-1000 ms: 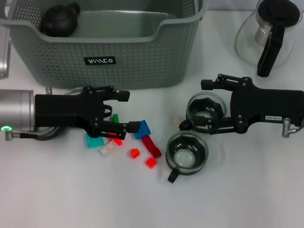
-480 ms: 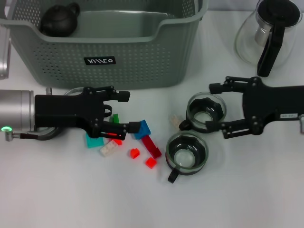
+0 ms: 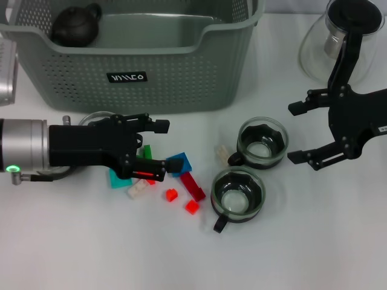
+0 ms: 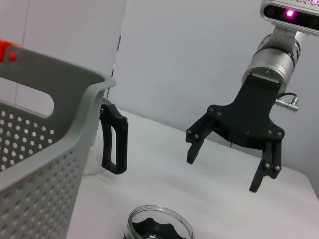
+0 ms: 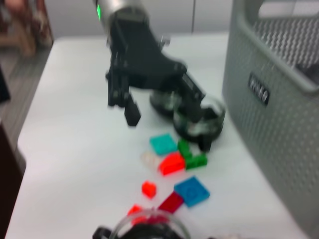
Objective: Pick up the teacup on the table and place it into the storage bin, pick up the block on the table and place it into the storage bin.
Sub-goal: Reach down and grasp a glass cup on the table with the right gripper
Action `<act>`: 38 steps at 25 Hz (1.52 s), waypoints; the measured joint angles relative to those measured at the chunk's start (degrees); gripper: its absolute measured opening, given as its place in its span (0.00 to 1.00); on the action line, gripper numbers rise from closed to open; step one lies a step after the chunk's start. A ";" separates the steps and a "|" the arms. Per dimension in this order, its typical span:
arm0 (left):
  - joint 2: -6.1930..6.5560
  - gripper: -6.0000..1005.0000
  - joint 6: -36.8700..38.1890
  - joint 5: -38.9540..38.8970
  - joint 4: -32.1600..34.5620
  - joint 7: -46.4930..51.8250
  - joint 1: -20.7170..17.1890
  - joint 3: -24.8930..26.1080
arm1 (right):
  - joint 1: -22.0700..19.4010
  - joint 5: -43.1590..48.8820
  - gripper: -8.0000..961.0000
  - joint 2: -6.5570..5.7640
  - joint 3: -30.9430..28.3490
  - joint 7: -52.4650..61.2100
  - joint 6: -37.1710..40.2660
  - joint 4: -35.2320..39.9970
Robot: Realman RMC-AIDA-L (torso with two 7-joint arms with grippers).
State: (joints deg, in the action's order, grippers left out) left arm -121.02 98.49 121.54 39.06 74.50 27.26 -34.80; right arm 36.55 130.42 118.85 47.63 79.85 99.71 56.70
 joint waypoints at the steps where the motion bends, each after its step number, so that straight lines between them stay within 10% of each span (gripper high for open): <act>1: -0.12 0.92 -0.02 0.00 -0.07 0.02 0.03 0.03 | 0.40 0.86 0.98 0.07 0.88 0.63 -0.07 0.64; 38: -1.32 0.92 -1.15 -0.43 -1.27 0.21 -0.11 1.22 | 6.41 10.20 0.98 1.47 33.96 12.44 -16.78 0.83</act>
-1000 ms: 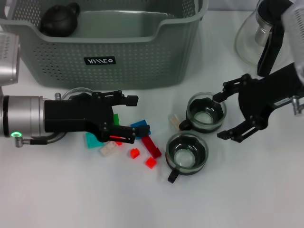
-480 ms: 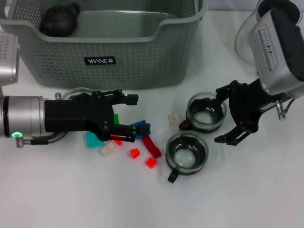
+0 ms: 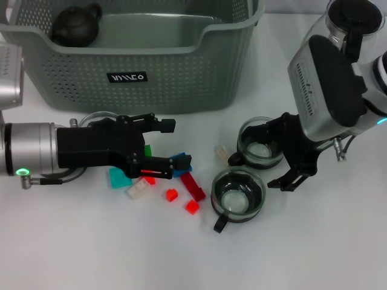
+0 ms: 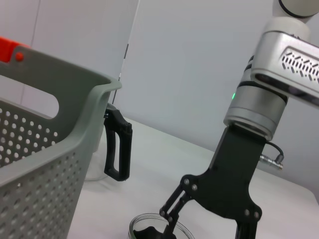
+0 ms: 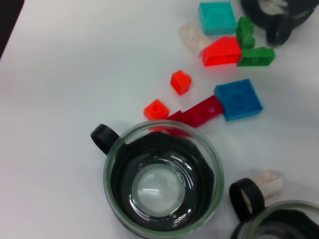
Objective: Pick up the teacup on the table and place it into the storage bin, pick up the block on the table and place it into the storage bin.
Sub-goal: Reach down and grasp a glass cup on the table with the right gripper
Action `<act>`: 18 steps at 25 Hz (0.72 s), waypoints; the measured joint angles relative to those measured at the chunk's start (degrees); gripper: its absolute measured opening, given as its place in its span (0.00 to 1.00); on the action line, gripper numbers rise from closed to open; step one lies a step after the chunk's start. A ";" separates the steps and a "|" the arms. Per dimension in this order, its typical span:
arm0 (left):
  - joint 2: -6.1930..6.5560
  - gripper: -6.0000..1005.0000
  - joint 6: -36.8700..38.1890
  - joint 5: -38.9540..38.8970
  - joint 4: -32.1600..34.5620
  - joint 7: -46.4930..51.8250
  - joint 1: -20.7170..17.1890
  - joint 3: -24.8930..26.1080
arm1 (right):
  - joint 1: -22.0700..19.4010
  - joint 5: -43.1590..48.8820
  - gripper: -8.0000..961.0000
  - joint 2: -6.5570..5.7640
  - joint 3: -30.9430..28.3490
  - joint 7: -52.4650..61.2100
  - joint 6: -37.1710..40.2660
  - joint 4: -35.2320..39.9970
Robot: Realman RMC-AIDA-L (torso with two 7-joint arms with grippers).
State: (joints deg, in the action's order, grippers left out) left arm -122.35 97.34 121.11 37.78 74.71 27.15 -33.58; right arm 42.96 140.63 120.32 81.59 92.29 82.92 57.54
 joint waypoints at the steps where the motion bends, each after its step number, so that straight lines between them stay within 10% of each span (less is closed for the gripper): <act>1: 0.00 0.92 -0.01 0.00 -0.02 0.00 0.00 0.11 | 0.02 0.00 0.98 0.01 0.57 0.33 -0.28 -0.13; 18: 0.25 0.92 -0.14 0.00 -0.87 -0.36 -0.48 0.35 | 0.52 0.09 0.98 0.00 4.38 2.65 -1.89 -2.43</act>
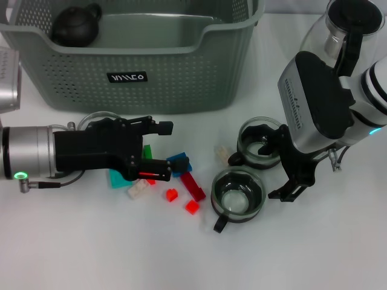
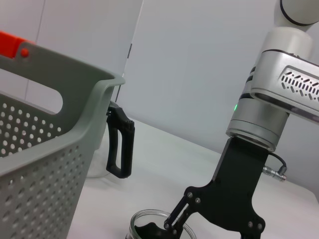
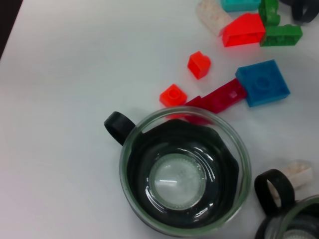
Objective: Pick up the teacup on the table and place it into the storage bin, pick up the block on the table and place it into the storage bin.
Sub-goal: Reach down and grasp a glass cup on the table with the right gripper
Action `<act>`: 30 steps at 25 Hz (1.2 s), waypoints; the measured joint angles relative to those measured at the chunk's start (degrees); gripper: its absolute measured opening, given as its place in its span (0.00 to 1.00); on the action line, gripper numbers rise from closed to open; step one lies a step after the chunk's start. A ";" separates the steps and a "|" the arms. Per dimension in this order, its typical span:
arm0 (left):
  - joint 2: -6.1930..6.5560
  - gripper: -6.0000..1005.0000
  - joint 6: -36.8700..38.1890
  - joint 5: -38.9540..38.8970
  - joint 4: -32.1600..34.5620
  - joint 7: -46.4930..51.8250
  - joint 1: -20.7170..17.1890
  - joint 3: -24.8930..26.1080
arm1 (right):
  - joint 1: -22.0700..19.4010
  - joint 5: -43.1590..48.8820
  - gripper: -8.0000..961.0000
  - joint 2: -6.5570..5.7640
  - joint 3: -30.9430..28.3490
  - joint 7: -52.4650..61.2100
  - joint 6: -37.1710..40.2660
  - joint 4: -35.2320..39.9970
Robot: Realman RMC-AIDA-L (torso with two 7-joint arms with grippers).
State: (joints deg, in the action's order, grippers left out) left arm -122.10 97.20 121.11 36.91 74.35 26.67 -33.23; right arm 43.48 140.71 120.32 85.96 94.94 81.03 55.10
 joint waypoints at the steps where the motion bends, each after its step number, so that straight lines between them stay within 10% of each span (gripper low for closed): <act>1: 0.00 0.92 0.00 0.00 0.00 -0.02 -0.08 0.00 | 0.00 0.00 0.98 0.00 0.25 0.23 0.00 0.00; 7: 0.02 0.92 0.00 0.00 0.00 -0.07 -0.26 0.00 | 0.17 0.33 0.96 0.01 1.37 2.55 -0.11 -0.13; 30: 0.26 0.92 0.57 0.00 0.02 -0.09 -0.87 0.00 | 0.94 1.42 0.13 0.09 1.76 7.56 2.33 0.61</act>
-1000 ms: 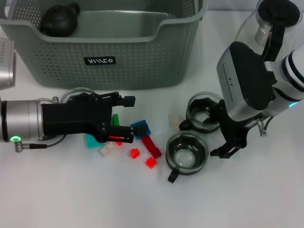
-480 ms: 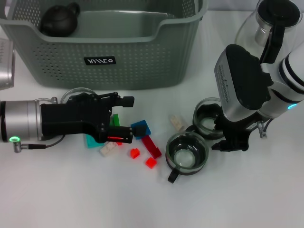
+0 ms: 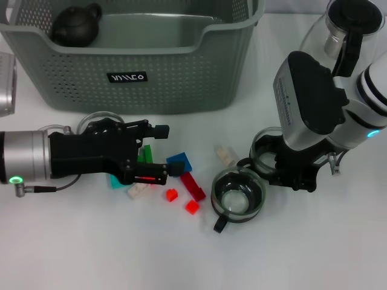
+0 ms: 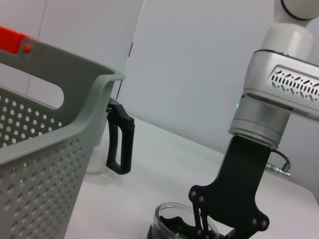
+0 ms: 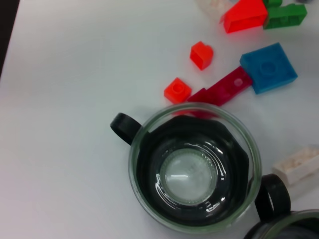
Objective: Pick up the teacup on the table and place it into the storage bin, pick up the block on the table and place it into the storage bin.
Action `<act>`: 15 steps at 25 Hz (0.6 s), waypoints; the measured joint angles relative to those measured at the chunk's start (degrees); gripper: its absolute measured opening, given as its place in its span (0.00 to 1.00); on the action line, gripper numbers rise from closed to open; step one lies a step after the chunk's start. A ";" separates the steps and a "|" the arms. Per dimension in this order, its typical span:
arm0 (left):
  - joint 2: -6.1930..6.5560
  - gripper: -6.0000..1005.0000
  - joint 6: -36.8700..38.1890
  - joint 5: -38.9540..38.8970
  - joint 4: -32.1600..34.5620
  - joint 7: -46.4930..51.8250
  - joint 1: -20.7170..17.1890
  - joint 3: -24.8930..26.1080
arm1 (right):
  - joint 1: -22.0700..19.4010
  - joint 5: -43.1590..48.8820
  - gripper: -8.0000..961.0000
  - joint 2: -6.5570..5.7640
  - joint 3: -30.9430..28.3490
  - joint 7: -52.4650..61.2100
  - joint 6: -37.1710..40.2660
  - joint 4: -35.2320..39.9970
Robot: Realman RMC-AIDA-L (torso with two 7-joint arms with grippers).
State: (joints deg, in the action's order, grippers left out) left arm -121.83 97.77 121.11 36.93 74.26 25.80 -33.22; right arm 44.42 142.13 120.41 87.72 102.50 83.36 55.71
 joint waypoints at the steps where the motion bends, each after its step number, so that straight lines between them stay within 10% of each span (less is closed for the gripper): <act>1: 0.01 0.92 0.02 0.00 0.02 -0.02 -0.02 0.00 | -0.24 0.00 0.09 -0.01 -0.01 0.37 0.52 0.82; 15: 0.19 0.92 0.64 0.00 -0.11 -1.52 -0.32 0.00 | -5.41 2.97 0.06 -0.34 -8.06 9.17 18.46 23.30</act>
State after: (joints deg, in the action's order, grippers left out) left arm -121.64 98.41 121.11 36.82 72.74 25.48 -33.22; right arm 39.01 145.10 120.07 79.67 111.67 101.82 79.00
